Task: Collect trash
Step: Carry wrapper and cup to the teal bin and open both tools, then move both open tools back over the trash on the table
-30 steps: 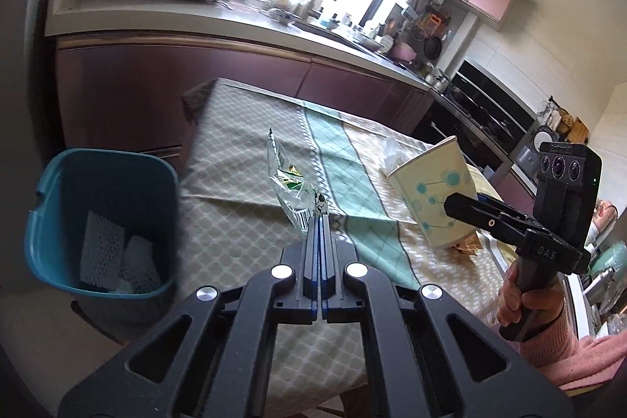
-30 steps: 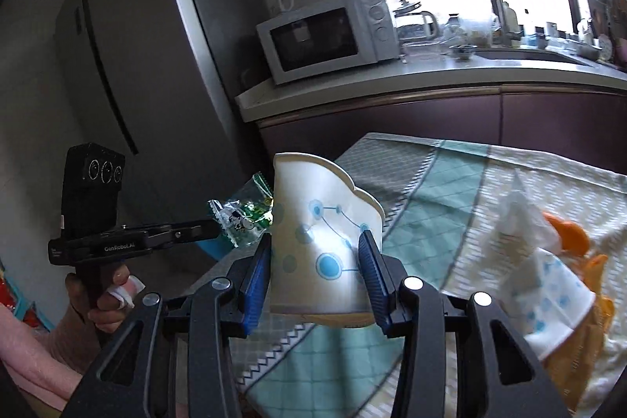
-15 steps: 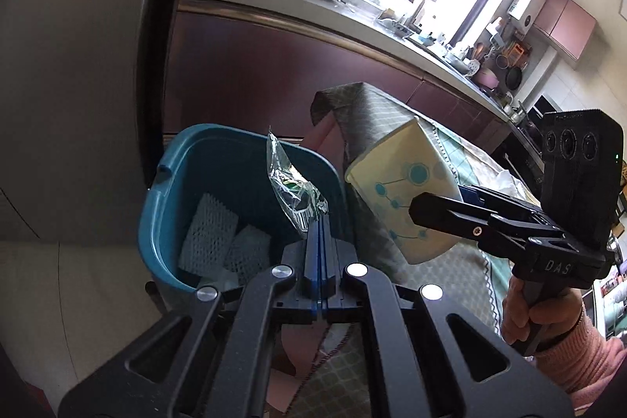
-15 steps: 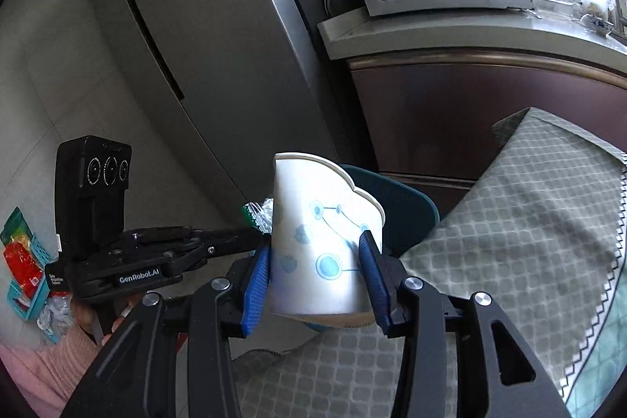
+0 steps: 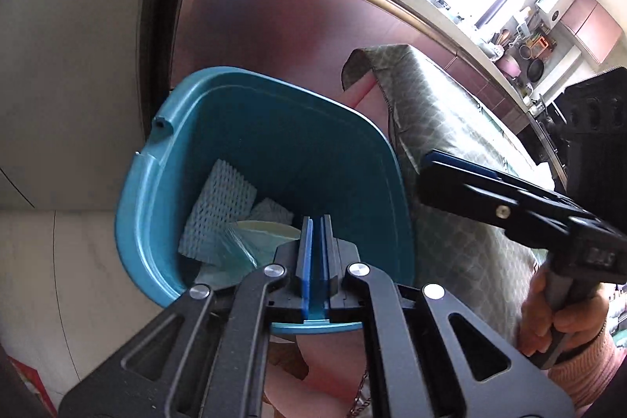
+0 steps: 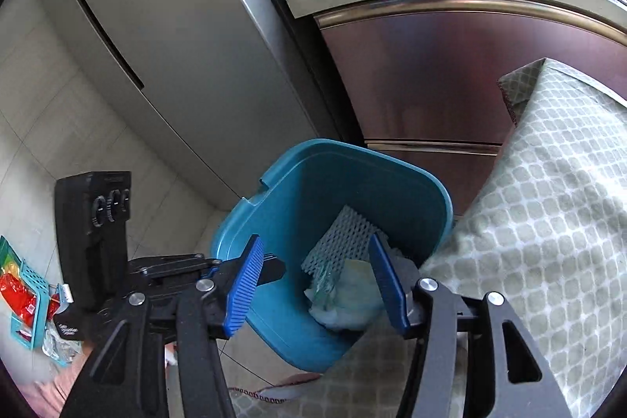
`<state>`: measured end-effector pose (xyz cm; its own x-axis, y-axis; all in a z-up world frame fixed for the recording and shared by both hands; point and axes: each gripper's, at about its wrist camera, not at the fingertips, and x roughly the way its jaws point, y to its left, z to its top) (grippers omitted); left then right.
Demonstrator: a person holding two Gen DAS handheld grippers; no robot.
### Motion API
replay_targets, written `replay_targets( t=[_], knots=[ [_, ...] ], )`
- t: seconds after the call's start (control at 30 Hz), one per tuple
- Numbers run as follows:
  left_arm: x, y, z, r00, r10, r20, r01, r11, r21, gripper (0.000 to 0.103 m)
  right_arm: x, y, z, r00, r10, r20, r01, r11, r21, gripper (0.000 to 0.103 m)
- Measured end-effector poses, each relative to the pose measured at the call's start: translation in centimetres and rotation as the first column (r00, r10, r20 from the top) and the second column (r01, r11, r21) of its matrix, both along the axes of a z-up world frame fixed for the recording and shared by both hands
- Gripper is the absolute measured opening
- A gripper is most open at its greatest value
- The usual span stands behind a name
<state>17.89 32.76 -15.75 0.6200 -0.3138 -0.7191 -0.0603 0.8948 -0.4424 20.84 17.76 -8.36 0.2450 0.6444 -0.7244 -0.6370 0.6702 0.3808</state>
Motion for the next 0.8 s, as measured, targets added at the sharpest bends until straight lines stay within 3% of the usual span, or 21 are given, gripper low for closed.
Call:
replay_targets(
  t=[0.13, 0.27, 0.5, 0.63, 0.8],
  knots=[
    [-0.3, -1.0, 0.7, 1.000, -0.012, 0.022, 0.012, 1.000, 0.000, 0.003, -1.1, -2.1, 1.0, 1.000, -0.006, 0.012, 0.006, 0.999, 0.032, 0.054],
    [-1.4, -3.2, 3.1, 0.994, -0.053, 0.092, 0.052, 0.998, 0.020, 0.005, -2.6, -5.5, 2.1, 0.999, -0.014, 0.047, 0.010, 0.997, 0.072, 0.054],
    [-2.6, -9.3, 7.3, 0.964, -0.181, 0.196, 0.178, 0.983, 0.033, 0.015, -6.0, -14.8, 5.0, 0.986, -0.123, 0.111, 0.108, 0.985, 0.133, 0.056],
    [-3.0, -14.1, 8.6, 0.935, -0.279, 0.220, 0.277, 0.960, 0.042, 0.018, -8.1, -21.3, 5.8, 0.960, -0.245, 0.132, 0.224, 0.962, 0.156, 0.056],
    [-2.7, -20.9, 9.2, 0.890, -0.400, 0.217, 0.400, 0.915, 0.049, 0.018, -10.9, -29.4, 6.5, 0.904, -0.403, 0.141, 0.379, 0.909, 0.171, 0.056]
  ],
)
